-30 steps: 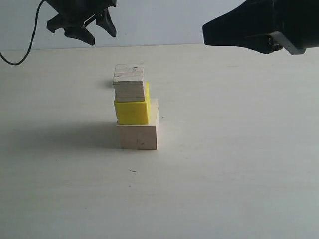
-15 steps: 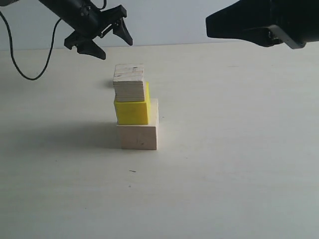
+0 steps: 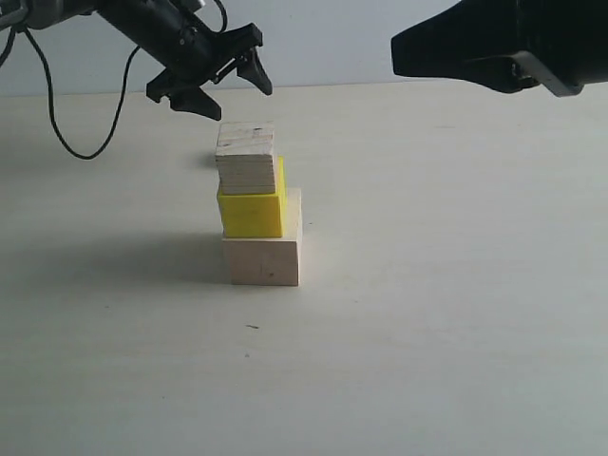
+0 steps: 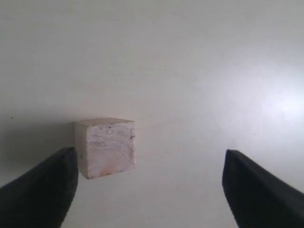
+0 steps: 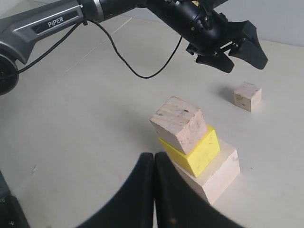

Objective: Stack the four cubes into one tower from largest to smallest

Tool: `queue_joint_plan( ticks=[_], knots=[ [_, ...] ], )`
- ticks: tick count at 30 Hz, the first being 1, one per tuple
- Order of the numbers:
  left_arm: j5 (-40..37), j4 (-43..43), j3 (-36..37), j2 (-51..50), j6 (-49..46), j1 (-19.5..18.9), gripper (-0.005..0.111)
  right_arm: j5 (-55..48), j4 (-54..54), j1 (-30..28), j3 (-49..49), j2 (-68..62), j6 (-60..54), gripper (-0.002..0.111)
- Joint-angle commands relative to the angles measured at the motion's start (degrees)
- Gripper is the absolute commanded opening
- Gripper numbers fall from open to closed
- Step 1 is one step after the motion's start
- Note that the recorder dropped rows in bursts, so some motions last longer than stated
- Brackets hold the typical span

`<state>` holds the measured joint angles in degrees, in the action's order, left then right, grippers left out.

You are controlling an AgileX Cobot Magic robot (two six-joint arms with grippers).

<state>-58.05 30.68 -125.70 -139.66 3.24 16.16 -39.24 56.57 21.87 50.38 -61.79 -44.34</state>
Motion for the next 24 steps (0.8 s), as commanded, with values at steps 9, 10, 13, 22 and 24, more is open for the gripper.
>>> queue_joint_plan(
  ticks=[9,10,13,22,24],
  knots=[
    [0.6,-2.3,-0.5,-0.2,1.0,0.5,0.079,-1.3,-0.2,-0.3,-0.3,0.3,0.9,0.0],
    [0.6,-2.2,-0.5,-0.6,1.0,0.5,0.079,-1.3,-0.1,-0.3,-0.3,0.3,0.9,0.0],
    [-0.7,-1.5,-0.5,-2.6,1.0,0.5,0.079,-1.3,-0.1,-0.3,-0.3,0.3,0.9,0.0],
    [0.9,-0.5,-0.5,-4.0,0.1,0.5,0.079,-1.3,-0.1,-0.3,-0.3,0.3,0.9,0.0],
    [1.0,-1.0,-0.5,-4.0,0.1,0.5,0.079,-1.3,-0.1,-0.3,-0.3,0.3,0.9,0.0]
  ],
)
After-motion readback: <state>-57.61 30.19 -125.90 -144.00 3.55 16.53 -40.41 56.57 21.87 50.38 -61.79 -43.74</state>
